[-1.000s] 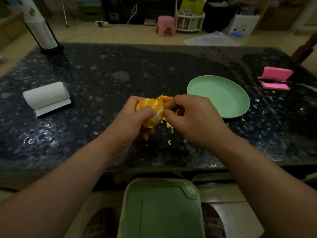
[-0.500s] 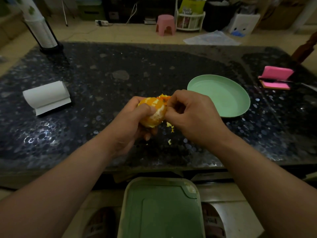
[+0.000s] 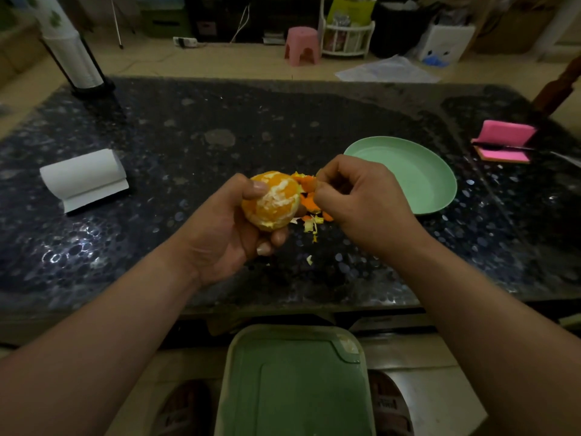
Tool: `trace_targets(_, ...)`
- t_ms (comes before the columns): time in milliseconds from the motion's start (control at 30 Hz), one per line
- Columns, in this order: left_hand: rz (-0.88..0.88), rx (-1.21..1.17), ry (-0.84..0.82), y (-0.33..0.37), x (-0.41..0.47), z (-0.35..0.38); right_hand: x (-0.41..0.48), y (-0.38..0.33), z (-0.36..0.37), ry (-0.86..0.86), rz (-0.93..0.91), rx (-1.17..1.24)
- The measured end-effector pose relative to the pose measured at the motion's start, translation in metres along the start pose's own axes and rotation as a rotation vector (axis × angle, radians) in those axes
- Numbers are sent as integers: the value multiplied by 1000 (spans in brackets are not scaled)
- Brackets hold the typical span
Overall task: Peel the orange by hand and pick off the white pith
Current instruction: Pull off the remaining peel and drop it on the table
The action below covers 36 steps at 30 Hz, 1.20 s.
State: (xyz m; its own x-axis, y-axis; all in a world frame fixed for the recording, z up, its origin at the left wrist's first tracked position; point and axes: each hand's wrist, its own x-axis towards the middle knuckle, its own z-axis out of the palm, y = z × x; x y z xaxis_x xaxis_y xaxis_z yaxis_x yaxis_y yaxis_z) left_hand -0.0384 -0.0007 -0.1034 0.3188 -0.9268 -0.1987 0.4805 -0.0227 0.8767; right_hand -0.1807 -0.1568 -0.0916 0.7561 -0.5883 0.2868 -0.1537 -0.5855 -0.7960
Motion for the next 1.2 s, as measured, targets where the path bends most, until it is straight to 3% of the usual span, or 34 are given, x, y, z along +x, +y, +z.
trace_targets(233,-8,-2,75,-3,5,-1,1,2,4,-81,29,-137)
trace_targets(333,-17,-1,125,-6,7,-2,6,10,7,-78,81,-322)
trace_targets(433,-37,8,147,-11,9,-4,9,20,19,-179,117,-556)
trace_targets(533,-75,36,180,-17,12,-6,9,31,26,-212,95,-635)
trace_targets(600,-96,45,200,-18,13,-8,12,29,22,-182,77,-528)
trace_targets(667,-102,57,210,-17,14,-9,14,21,15,-169,131,-271)
trace_targets(767,-94,66,199,-16,16,-9,11,13,8,-229,142,-61)
trace_targets(1200,-58,219,242,-21,15,-6,5,14,6,-244,70,-213)
